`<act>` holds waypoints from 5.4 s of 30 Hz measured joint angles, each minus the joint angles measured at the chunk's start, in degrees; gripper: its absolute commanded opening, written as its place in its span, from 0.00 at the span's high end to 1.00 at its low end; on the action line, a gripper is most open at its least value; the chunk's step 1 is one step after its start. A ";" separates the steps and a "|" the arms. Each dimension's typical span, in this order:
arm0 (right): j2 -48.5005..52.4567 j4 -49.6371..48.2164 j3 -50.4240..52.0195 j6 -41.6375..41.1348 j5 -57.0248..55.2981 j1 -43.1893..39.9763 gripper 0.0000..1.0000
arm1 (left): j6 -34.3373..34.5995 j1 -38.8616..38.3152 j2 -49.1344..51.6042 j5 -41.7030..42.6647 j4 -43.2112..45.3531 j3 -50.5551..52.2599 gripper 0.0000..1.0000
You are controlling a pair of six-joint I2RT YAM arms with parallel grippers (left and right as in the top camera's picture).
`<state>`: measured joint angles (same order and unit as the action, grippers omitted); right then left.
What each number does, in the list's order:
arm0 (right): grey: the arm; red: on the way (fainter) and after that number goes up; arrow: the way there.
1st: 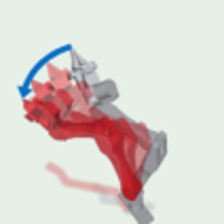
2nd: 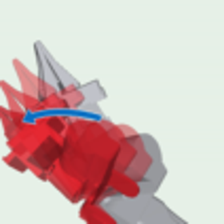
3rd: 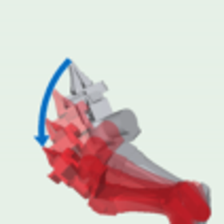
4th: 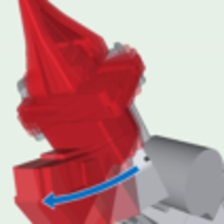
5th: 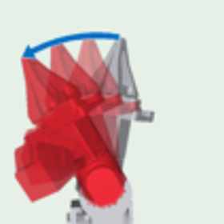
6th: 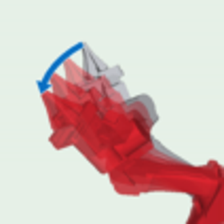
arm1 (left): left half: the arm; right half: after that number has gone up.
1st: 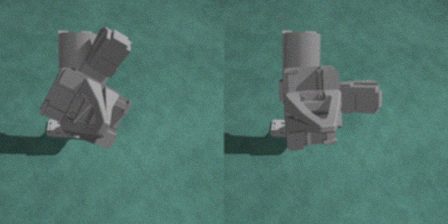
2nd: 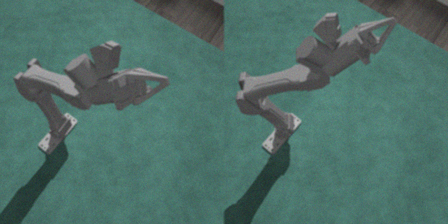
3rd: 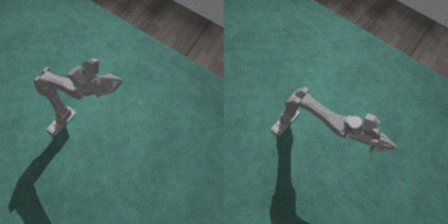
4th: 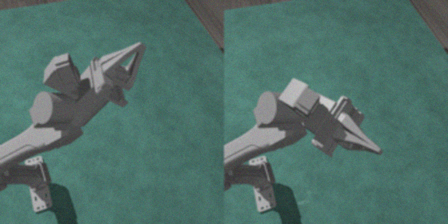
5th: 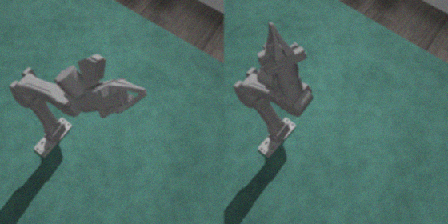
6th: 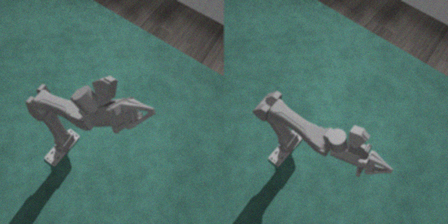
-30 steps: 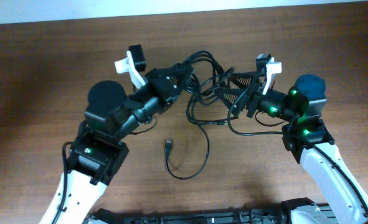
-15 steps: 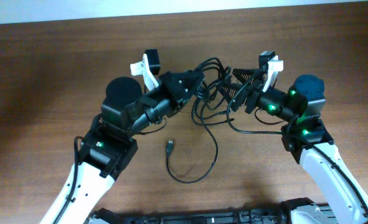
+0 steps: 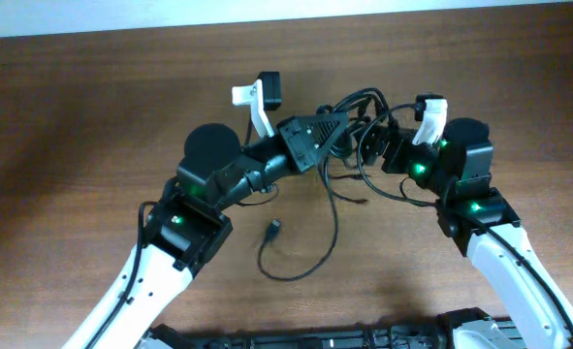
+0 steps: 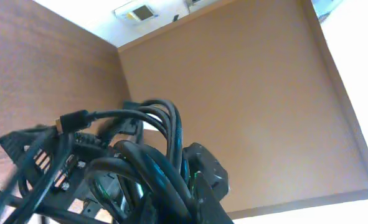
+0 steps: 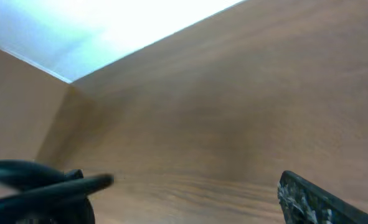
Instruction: Untangle cables
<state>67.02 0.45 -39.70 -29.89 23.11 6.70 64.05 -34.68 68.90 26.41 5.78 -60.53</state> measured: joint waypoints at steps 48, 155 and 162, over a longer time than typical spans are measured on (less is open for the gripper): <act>-1.92 41.27 -22.58 3.28 13.20 -0.28 0.02 | -90.84 19.28 -4.35 23.93 -22.29 -0.44 1.00; -0.68 37.29 -30.69 -21.11 33.81 -0.66 0.96 | -101.59 12.15 -4.48 16.13 -22.93 -1.09 0.01; -0.68 37.16 -30.69 -23.10 40.39 -0.63 0.96 | -113.44 12.15 -4.48 19.41 -22.97 -1.09 0.16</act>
<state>66.35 37.60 -70.39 -52.99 63.51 6.07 -49.39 -22.52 64.42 45.82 -17.19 -61.63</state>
